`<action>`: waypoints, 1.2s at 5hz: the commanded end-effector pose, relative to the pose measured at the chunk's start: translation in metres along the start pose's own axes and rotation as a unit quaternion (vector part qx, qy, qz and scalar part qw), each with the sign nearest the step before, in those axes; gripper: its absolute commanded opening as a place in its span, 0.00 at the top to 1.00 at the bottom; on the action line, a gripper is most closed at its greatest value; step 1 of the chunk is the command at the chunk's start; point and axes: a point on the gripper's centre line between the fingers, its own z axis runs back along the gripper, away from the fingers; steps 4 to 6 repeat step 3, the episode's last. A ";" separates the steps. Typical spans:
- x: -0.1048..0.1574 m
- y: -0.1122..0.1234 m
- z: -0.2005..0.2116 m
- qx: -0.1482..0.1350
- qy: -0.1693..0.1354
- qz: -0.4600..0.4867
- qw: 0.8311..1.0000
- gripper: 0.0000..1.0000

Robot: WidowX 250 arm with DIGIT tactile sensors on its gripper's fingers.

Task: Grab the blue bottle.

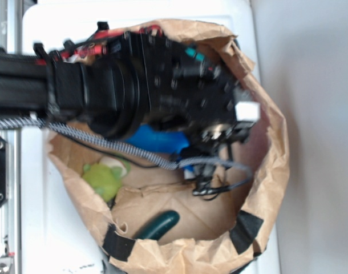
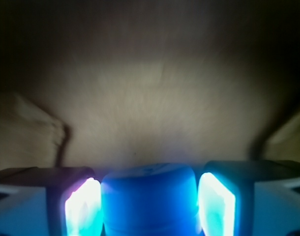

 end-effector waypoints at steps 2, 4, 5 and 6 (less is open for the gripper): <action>0.005 0.004 0.074 -0.013 -0.043 -0.003 0.999 1.00; -0.001 0.006 0.089 -0.023 -0.039 -0.018 0.999 1.00; -0.001 0.006 0.089 -0.023 -0.039 -0.018 0.999 1.00; -0.001 0.006 0.089 -0.023 -0.039 -0.018 0.999 1.00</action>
